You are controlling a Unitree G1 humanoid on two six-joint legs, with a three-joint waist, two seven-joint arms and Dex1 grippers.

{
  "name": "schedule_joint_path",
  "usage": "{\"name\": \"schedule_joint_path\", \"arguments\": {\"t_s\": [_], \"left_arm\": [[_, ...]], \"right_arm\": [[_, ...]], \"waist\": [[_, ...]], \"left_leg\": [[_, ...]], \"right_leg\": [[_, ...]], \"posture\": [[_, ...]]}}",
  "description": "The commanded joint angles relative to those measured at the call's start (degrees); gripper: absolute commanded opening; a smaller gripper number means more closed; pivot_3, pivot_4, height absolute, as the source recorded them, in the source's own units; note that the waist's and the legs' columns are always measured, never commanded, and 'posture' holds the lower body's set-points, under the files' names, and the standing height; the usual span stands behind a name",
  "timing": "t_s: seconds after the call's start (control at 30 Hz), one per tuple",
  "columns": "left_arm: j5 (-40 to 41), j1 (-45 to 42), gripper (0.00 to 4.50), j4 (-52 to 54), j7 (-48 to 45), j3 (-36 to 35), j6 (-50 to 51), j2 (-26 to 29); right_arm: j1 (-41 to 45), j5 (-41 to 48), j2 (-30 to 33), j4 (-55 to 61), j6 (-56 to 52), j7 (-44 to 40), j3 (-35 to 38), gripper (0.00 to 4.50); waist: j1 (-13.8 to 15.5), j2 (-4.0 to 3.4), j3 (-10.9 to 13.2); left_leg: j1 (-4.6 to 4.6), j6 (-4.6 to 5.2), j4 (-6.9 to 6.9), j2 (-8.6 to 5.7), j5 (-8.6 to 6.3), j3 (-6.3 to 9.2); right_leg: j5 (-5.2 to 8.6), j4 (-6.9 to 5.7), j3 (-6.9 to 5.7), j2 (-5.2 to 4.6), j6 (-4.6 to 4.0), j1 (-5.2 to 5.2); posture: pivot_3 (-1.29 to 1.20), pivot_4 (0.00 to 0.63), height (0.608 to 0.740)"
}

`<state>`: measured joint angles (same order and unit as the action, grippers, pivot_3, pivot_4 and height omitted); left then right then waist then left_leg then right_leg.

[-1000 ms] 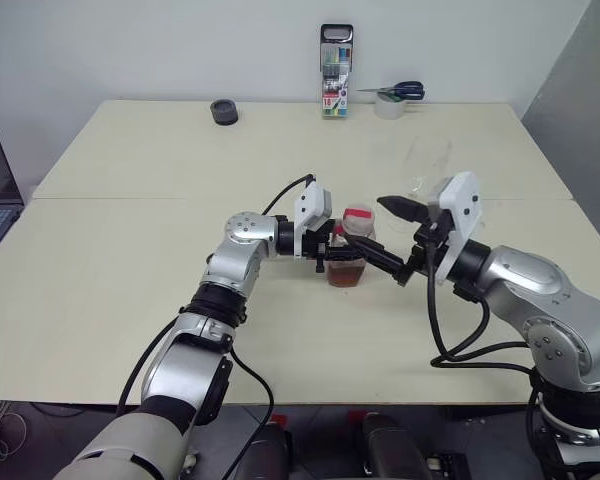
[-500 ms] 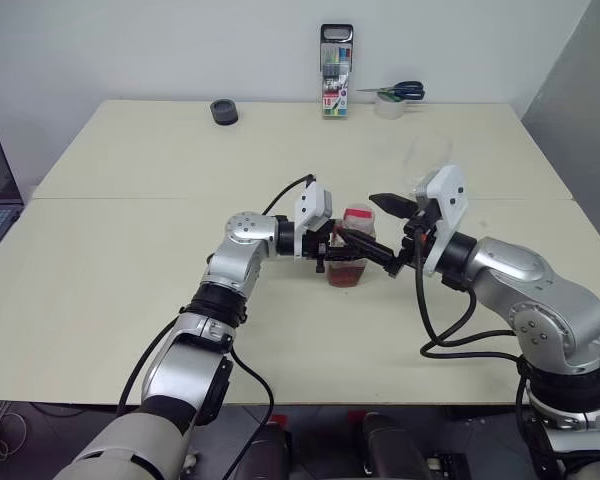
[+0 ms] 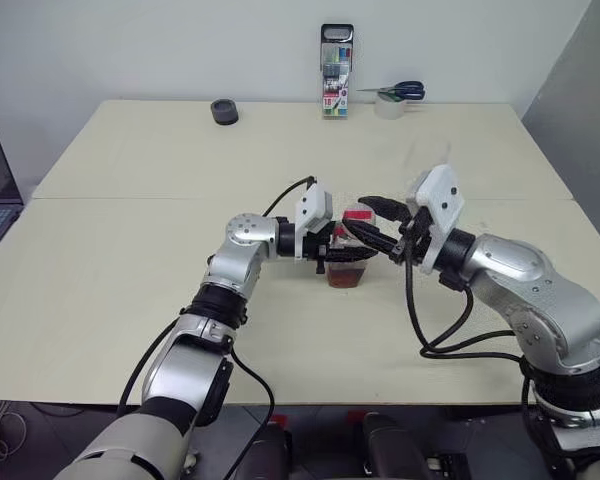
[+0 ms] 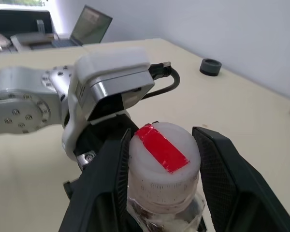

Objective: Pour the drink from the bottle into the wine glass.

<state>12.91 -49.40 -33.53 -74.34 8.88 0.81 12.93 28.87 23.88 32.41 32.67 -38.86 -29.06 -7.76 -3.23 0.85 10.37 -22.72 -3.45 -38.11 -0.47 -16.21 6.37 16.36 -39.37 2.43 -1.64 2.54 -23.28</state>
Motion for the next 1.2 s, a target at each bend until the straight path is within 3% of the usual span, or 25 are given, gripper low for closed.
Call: {"name": "schedule_joint_path", "arguments": {"t_s": [0.03,0.23,0.37,0.5,0.63,0.73,0.9,0.93,1.2], "left_arm": [[0.9,0.3,1.68,3.3,0.3,-0.3,-0.2,-0.2],[1.1,1.8,1.68,4.9,1.4,-0.9,1.0,0.7],[1.5,2.4,1.68,5.0,3.1,-2.4,1.9,2.3],[2.4,2.5,1.68,4.8,6.0,-4.7,3.0,4.2],[2.7,3.2,1.68,5.1,8.3,-6.6,3.6,6.4],[2.9,4.4,1.68,6.3,10.4,-8.3,4.2,8.2],[2.5,5.5,1.67,7.8,15.8,-10.6,4.2,10.2],[2.1,5.7,1.67,7.7,17.4,-11.1,3.8,10.6],[-2.2,4.8,1.67,3.1,33.9,-15.9,0.3,12.8]], "right_arm": [[-1.0,-4.2,1.2,2.2,6.3,-1.4,-0.3,1.72],[-5.0,7.6,-3.1,5.3,0.4,2.2,13.1,1.71],[-12.8,12.0,-3.1,5.2,-3.5,4.0,20.3,1.71],[-22.2,4.4,-3.6,0.2,0.7,5.2,16.1,1.71],[-24.6,-2.9,-6.4,-8.2,5.2,7.7,10.0,1.71],[-24.6,-7.7,-8.6,-15.3,8.1,8.6,5.6,2.69],[-24.9,-9.8,-5.9,-16.9,6.2,5.7,3.9,4.35],[-25.0,-10.6,-4.8,-17.0,6.5,4.9,3.6,4.5],[-19.3,-10.5,0.6,-11.0,13.1,-2.9,3.5,4.5]], "waist": [[0.0,0.0,0.0],[0.2,0.0,0.0],[0.4,0.01,0.0],[0.0,0.01,0.0],[-0.3,-0.01,0.0],[-0.2,-0.01,0.0],[-0.1,0.05,-0.1],[0.0,0.05,-0.1],[0.5,0.1,-0.1]], "left_leg": [[0.0,0.0,0.0,0.0,0.0,-0.01],[-0.01,-0.02,-0.01,0.01,0.01,0.0],[0.01,0.0,0.0,0.01,0.0,0.0],[0.07,0.02,0.04,0.03,-0.01,-0.06],[0.22,0.04,0.03,0.05,0.0,-0.15],[0.27,0.03,0.03,0.1,0.0,-0.14],[0.28,0.02,0.0,0.09,0.01,-0.14],[0.28,0.02,-0.02,0.08,0.01,-0.14],[0.24,0.02,-0.04,0.04,0.01,-0.12]], "right_leg": [[0.0,0.0,0.01,0.0,0.0,0.0],[0.0,-0.02,0.03,-0.01,0.0,0.0],[0.0,-0.03,0.02,-0.01,0.0,0.02],[0.0,-0.07,0.08,0.03,0.0,0.02],[0.0,-0.2,0.17,0.08,0.0,0.02],[0.01,-0.22,0.17,0.13,0.0,0.06],[0.01,-0.19,0.19,0.1,0.0,0.1],[0.01,-0.19,0.18,0.1,0.0,0.11],[0.01,-0.16,0.14,0.04,0.0,0.1]], "posture": [[0.0,0.15,0.74],[0.0,0.15,0.74],[0.0,0.15,0.74],[0.0,0.15,0.74],[0.0,0.15,0.74],[0.0,0.15,0.74],[0.0,0.15,0.74],[0.0,0.15,0.74],[0.0,0.15,0.74]]}}
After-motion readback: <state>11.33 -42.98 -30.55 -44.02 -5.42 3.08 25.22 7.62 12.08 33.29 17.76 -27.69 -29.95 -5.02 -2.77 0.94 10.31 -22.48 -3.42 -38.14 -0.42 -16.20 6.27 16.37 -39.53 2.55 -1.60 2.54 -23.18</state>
